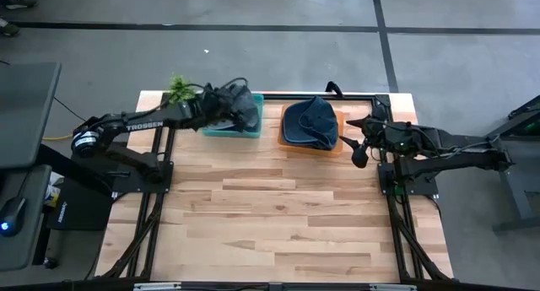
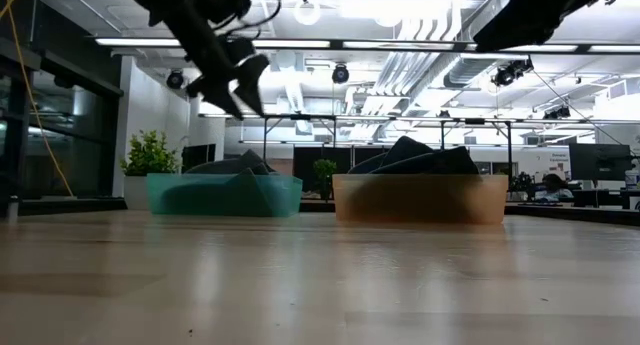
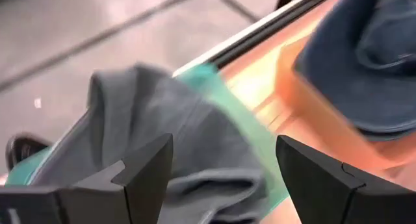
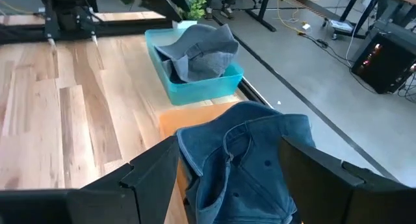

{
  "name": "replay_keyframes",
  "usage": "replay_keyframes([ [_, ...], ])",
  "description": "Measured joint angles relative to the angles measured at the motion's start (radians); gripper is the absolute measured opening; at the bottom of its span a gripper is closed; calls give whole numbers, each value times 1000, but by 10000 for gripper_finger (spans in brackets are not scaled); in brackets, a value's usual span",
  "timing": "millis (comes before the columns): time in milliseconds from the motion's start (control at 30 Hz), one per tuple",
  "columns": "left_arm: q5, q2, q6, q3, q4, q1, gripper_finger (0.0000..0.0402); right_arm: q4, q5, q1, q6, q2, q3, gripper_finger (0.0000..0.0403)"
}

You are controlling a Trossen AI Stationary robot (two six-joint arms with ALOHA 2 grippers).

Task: Pick & Place hat
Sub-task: Return to Home Position

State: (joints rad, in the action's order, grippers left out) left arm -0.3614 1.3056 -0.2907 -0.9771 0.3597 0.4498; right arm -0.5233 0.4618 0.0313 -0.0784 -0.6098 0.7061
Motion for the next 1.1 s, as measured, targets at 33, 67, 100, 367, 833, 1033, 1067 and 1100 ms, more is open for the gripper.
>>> replay_keyframes([
  [33,-22,0,10,0,-20,-28,269,13,0,0,3,0,-17,257],
  [67,-46,0,22,0,-37,-52,269,21,0,0,5,1,-36,256],
  [100,-68,0,37,0,-50,-72,269,23,0,0,5,3,-55,255],
  [367,78,-8,111,132,-267,-159,269,191,-142,-1,-34,93,-279,231],
  [833,219,-299,5,848,-1241,-172,269,334,-166,0,0,469,-471,217],
  [1033,125,-441,18,957,-1306,-256,268,354,-166,0,-7,576,-523,214],
  [1067,116,-468,28,956,-1269,-274,268,360,-166,-1,-7,587,-532,213],
  [1100,113,-493,41,956,-1246,-289,268,366,-170,-1,-4,597,-538,214],
])
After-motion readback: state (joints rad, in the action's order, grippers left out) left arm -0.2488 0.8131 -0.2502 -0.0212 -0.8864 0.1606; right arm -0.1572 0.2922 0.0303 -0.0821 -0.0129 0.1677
